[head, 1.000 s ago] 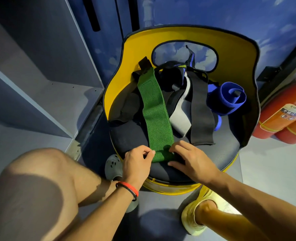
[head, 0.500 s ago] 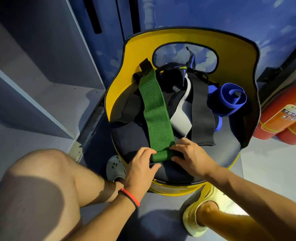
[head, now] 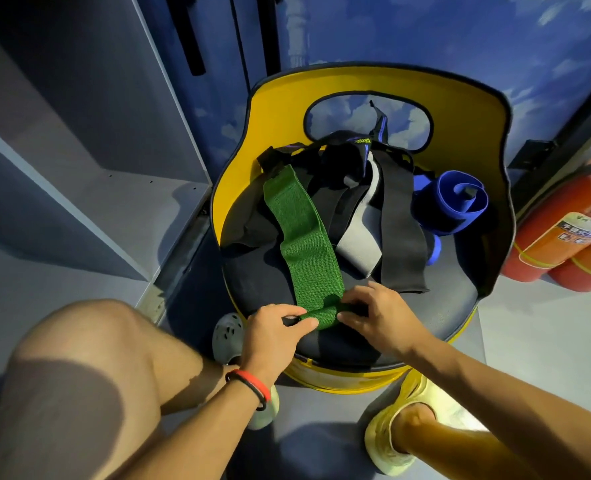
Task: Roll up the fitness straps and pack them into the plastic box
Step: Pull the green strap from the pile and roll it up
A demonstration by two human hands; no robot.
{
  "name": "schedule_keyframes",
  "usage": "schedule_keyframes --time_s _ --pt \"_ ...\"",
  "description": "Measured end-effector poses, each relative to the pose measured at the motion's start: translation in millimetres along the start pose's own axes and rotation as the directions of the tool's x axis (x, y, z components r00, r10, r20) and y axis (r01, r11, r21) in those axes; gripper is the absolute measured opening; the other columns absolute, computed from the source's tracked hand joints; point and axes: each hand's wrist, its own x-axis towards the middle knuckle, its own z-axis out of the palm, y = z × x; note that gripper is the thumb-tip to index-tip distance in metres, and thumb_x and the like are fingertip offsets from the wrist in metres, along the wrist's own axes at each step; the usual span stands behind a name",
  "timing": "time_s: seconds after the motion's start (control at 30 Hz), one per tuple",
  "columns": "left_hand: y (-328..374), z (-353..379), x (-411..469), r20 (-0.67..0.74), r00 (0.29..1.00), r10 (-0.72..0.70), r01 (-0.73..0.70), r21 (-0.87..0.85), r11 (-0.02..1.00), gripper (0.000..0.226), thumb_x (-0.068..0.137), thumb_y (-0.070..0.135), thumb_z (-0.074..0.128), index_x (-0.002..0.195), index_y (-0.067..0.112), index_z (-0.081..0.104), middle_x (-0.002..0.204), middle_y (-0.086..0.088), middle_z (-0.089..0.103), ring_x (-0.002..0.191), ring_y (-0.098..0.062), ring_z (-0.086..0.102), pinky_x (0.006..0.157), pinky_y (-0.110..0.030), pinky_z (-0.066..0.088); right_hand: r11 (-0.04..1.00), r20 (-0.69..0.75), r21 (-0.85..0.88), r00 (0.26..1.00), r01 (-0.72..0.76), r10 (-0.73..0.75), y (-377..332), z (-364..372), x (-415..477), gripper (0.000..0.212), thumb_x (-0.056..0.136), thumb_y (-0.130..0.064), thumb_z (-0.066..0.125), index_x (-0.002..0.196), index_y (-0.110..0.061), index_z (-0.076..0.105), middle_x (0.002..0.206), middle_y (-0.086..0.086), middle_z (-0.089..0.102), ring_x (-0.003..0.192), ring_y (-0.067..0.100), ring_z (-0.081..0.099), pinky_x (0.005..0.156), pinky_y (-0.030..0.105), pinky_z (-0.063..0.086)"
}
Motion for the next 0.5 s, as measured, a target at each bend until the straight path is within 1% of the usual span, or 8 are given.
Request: schedule_keyframes --time_s 0.07,0.13,0.17,0.2,0.27,0.33,0.37,0.5 --pt "3 -2 2 0.017 1.0 -0.022 0.023 -0.009 1.0 0.019 0.079 0.039 0.084 0.094 0.027 0.081 0.084 0.018 0.073 0.084 0.005 0.068 0.07 -0.003 0.043 0.986 0.025 -0.116 0.993 0.116 -0.114 -2 -1 -1 0.033 0.088 -0.041 0.068 0.111 -0.018 0.071 0.106 0.0 0.063 0.098 0.024 0.064 0.082 0.04 0.054" --pt "4 -2 3 0.008 1.0 -0.017 0.017 -0.011 1.0 0.015 0.085 0.04 0.078 0.091 0.027 0.081 0.074 0.018 0.071 0.07 0.013 0.063 0.06 -0.002 0.041 0.968 0.084 -0.173 0.982 0.183 -0.17 0 -3 1 0.041 0.086 -0.036 0.067 0.121 -0.015 0.068 0.114 0.003 0.066 0.104 0.028 0.065 0.087 0.042 0.055" --pt "5 -2 4 -0.002 1.0 -0.009 0.009 -0.008 1.0 0.016 0.088 0.042 0.075 0.09 0.027 0.08 0.07 0.017 0.07 0.067 0.015 0.062 0.058 -0.003 0.04 0.967 0.091 -0.18 0.982 0.178 -0.164 1 -4 2 0.043 0.086 -0.032 0.07 0.126 -0.016 0.066 0.117 0.003 0.067 0.106 0.028 0.066 0.089 0.043 0.055" --pt "6 -1 4 -0.007 1.0 -0.01 0.01 0.004 1.0 0.017 0.089 0.044 0.073 0.087 0.028 0.079 0.067 0.015 0.07 0.066 0.014 0.061 0.057 -0.004 0.041 0.973 0.083 -0.174 0.987 0.152 -0.139 1 -5 3 0.046 0.085 -0.028 0.073 0.13 -0.019 0.065 0.117 0.004 0.069 0.106 0.029 0.066 0.089 0.044 0.055" --pt "6 0 6 -0.024 1.0 -0.009 0.009 0.008 1.0 0.022 0.09 0.047 0.071 0.087 0.026 0.077 0.066 0.013 0.071 0.064 0.004 0.066 0.059 -0.012 0.048 0.988 0.035 -0.132 0.996 0.085 -0.081 -2 -5 3 0.05 0.082 -0.021 0.077 0.13 -0.024 0.066 0.114 0.004 0.071 0.105 0.029 0.067 0.088 0.044 0.055" --pt "5 4 10 -0.044 0.999 -0.021 0.019 -0.052 0.998 0.02 0.088 0.046 0.073 0.083 0.027 0.073 0.065 0.011 0.071 0.062 -0.004 0.069 0.068 -0.034 0.058 0.998 -0.027 -0.062 0.999 0.019 -0.02 -8 -3 4 0.049 0.078 -0.013 0.079 0.125 -0.022 0.072 0.112 0.006 0.074 0.105 0.03 0.068 0.089 0.042 0.055" --pt "5 5 12 -0.057 0.998 -0.03 0.024 -0.089 0.996 0.021 0.087 0.044 0.075 0.079 0.026 0.069 0.064 0.01 0.071 0.06 -0.007 0.069 0.067 -0.039 0.058 1.0 -0.053 -0.021 0.998 -0.018 0.017 -10 -4 5 0.047 0.077 -0.009 0.078 0.122 -0.021 0.074 0.112 0.006 0.075 0.104 0.029 0.069 0.089 0.041 0.055" --pt "7 5 15 -0.072 0.996 -0.055 0.048 -0.094 0.994 0.028 0.086 0.043 0.076 0.074 0.022 0.062 0.061 0.005 0.069 0.054 -0.007 0.069 0.064 -0.038 0.058 0.995 -0.046 0.039 0.994 -0.095 0.097 -11 -5 6 0.044 0.08 -0.011 0.077 0.122 -0.025 0.074 0.114 0.001 0.077 0.106 0.024 0.07 0.091 0.034 0.054"
